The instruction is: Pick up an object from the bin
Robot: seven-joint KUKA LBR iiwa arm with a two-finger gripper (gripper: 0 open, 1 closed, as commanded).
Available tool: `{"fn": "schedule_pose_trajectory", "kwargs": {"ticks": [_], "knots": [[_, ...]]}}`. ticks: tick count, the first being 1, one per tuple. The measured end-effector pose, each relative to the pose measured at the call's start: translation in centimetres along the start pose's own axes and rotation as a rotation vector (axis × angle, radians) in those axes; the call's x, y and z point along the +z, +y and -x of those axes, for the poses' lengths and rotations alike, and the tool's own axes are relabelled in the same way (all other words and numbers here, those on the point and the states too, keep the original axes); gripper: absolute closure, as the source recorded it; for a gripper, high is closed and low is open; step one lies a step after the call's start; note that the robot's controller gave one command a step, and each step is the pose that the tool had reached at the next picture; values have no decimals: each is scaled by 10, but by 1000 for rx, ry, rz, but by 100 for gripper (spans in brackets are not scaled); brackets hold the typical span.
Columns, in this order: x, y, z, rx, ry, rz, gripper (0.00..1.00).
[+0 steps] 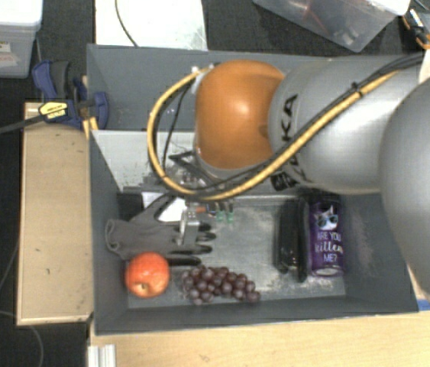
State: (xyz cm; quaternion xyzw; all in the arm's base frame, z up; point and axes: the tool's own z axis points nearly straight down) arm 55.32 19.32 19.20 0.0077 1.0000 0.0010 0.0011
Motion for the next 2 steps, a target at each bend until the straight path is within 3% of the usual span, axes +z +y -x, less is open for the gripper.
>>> {"fn": "schedule_pose_trajectory", "kwargs": {"ticks": [1, 2], "knots": [[0, 0, 0, 0, 0, 0, 0], [76, -1, -8, -95, 0, 0, 0]]}}
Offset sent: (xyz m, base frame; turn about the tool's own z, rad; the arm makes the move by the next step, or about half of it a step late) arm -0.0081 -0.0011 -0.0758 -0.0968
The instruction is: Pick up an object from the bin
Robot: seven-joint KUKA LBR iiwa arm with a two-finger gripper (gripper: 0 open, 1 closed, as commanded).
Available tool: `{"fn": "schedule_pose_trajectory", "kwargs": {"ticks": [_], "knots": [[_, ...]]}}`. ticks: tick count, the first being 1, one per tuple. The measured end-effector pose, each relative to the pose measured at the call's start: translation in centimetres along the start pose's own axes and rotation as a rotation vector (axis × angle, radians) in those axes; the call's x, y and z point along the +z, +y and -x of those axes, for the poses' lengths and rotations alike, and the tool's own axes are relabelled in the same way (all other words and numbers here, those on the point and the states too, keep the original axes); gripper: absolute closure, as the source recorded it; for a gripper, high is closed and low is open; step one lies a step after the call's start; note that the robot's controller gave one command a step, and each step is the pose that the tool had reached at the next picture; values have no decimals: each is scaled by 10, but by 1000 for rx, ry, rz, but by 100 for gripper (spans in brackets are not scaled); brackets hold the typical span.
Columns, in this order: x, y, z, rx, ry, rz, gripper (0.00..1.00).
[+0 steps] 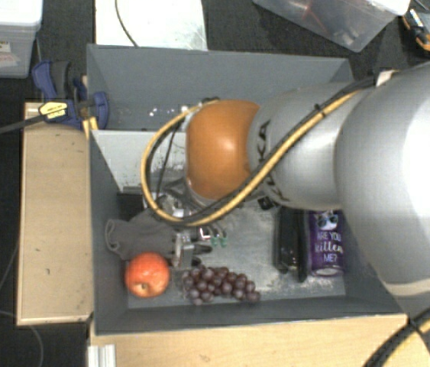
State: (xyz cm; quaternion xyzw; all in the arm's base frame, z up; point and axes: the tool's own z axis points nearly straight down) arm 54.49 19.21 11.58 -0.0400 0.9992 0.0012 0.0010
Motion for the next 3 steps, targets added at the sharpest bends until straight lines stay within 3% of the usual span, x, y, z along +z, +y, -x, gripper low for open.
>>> {"fn": "schedule_pose_trajectory", "kwargs": {"ticks": [1, 2, 3], "knots": [[-12, 4, 2, 23, -3, 0, 0], [-82, 11, -59, -177, -2, 1, 100], [-82, 11, -59, -177, -2, 1, 100]]}}
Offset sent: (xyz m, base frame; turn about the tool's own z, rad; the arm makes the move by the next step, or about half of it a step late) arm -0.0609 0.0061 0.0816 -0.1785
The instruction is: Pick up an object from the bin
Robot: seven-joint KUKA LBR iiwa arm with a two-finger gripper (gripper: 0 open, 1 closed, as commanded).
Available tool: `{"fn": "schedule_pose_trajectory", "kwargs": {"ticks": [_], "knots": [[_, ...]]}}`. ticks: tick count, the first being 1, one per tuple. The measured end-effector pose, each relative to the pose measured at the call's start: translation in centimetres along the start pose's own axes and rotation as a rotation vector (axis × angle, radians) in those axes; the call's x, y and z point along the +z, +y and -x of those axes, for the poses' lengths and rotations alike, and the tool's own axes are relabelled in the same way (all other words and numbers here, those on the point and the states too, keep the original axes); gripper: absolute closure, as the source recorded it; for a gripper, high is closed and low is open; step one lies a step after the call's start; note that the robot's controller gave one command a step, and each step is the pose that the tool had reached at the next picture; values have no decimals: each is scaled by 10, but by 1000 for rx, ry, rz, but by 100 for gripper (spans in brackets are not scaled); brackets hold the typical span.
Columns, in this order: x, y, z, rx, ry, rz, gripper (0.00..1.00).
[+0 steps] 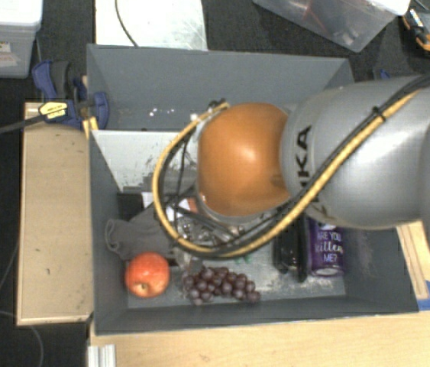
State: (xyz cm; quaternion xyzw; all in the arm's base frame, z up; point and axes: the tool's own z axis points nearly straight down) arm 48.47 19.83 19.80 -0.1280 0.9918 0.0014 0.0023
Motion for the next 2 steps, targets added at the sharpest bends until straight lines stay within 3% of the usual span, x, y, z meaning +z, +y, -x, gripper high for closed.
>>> {"fn": "schedule_pose_trajectory", "kwargs": {"ticks": [1, 2], "knots": [[23, -6, 5, -12, -1, 1, 100], [52, -63, -12, 14, -2, 0, 100]]}}
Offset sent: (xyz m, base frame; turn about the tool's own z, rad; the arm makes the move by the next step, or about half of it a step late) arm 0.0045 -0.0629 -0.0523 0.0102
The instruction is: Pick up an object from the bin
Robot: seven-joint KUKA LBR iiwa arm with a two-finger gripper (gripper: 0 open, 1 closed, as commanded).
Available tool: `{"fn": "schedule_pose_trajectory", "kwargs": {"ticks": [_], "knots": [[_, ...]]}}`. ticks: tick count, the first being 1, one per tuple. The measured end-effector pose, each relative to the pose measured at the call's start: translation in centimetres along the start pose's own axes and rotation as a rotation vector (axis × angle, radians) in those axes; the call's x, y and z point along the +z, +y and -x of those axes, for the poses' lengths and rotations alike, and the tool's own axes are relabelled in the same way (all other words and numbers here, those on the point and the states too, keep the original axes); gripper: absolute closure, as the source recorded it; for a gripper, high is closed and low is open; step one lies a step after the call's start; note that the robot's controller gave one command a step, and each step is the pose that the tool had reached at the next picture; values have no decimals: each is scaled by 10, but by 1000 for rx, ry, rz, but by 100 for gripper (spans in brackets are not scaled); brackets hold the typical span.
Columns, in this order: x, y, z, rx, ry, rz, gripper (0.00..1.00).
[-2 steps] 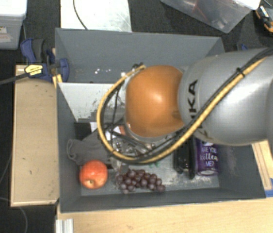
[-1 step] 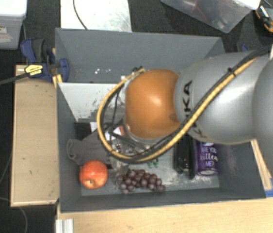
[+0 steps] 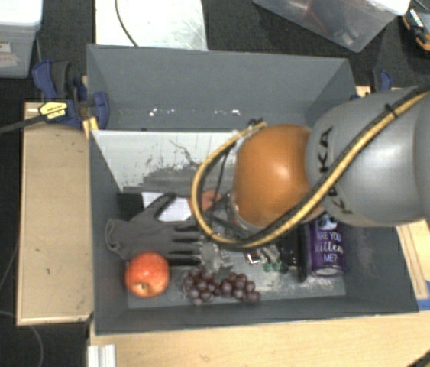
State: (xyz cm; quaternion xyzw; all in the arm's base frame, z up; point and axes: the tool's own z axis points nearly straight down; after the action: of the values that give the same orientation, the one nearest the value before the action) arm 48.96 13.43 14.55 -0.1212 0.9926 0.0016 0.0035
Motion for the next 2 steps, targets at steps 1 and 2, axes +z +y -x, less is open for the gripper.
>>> {"fn": "schedule_pose_trajectory", "kwargs": {"ticks": [1, 2], "knots": [[32, 10, 0, -44, -6, 4, 100], [38, -23, -11, 38, -6, 2, 100]]}}
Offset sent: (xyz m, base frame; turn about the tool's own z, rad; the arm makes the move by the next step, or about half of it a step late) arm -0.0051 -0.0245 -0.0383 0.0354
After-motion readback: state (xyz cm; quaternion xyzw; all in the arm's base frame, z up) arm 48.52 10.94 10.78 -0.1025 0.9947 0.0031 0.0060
